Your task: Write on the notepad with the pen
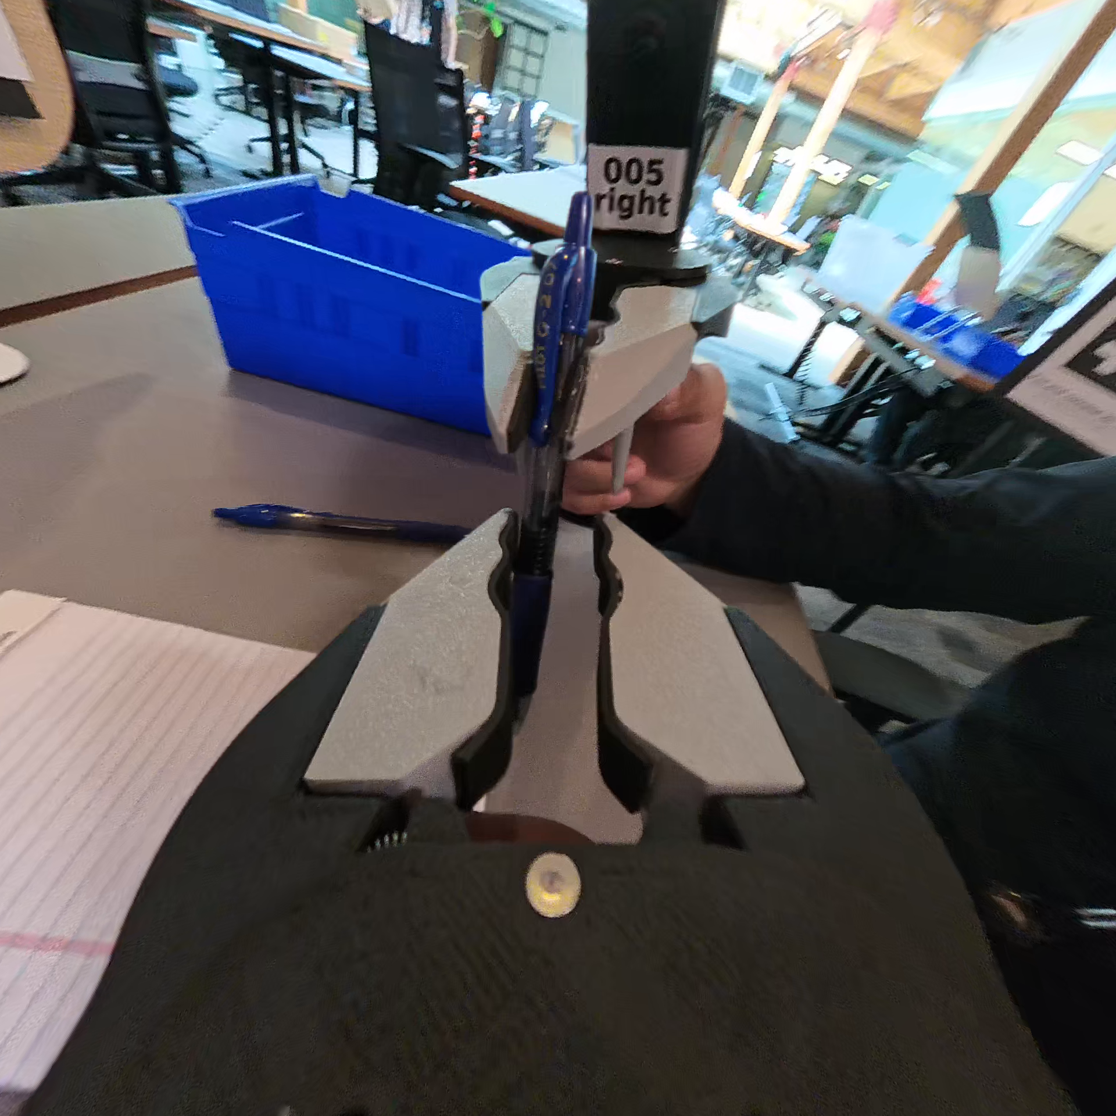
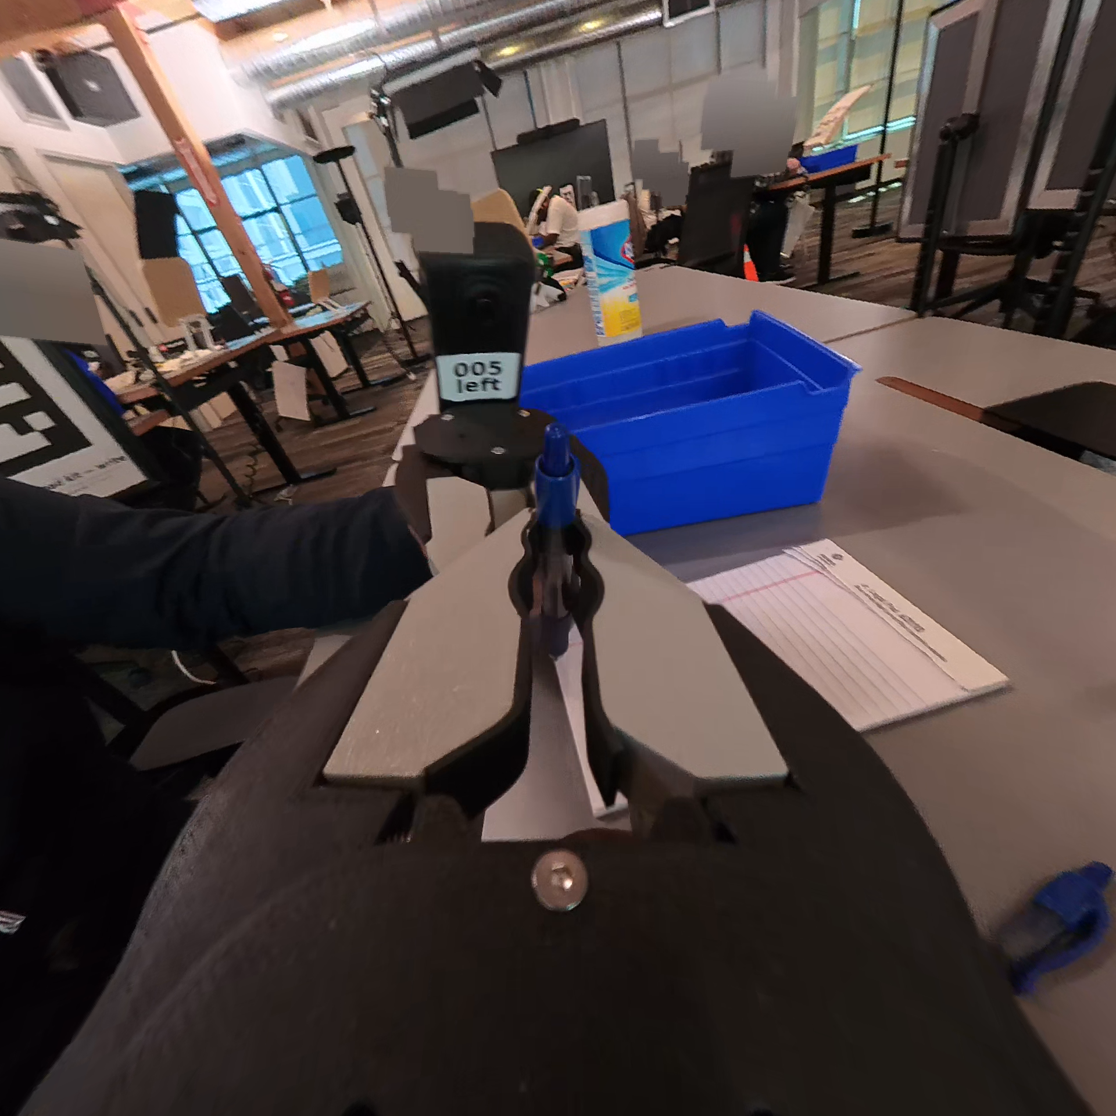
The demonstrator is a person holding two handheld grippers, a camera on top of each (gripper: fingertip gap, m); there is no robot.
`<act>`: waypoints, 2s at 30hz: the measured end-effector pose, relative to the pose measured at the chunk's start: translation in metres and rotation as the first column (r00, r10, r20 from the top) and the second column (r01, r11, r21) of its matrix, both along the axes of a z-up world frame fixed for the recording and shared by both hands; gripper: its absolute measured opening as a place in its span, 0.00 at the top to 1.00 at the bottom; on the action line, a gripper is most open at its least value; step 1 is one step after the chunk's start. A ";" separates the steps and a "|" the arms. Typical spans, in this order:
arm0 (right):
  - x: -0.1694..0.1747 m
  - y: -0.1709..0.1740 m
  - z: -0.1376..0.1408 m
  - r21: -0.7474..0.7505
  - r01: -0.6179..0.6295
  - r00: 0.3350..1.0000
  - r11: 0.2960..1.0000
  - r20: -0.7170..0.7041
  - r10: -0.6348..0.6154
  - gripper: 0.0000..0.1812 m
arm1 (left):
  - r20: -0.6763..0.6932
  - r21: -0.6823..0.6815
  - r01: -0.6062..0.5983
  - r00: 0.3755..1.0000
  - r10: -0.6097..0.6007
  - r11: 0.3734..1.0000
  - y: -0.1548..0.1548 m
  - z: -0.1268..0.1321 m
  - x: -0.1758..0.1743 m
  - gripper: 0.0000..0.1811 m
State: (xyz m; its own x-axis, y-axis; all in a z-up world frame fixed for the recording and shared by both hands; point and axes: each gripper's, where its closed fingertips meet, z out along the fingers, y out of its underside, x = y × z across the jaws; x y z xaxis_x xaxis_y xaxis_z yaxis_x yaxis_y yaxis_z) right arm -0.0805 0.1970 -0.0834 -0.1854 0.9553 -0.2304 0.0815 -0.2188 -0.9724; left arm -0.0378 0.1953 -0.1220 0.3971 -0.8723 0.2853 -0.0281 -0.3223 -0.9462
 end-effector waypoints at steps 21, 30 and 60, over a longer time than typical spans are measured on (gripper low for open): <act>0.004 0.005 0.009 0.033 0.046 0.998 0.998 -0.046 -0.044 0.95 | -0.045 0.065 -0.053 0.997 0.056 0.997 0.005 0.002 -0.004 0.97; 0.018 0.034 0.023 -0.028 0.185 0.974 0.982 -0.125 -0.187 0.90 | -0.128 0.119 -0.117 0.983 0.133 0.986 0.015 -0.006 -0.008 0.97; 0.022 0.033 0.033 -0.156 0.114 0.967 0.981 -0.207 -0.146 1.00 | -0.107 0.098 -0.116 0.986 0.126 0.988 0.014 -0.007 -0.003 0.98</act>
State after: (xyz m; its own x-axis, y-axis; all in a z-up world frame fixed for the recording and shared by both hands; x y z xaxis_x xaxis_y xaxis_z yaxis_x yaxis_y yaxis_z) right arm -0.0581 0.2303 -0.0503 -0.1221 0.9349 -0.3332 -0.1660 -0.3503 -0.9218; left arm -0.0407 0.2090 -0.1290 0.5262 -0.8362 0.1543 -0.1019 -0.2421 -0.9649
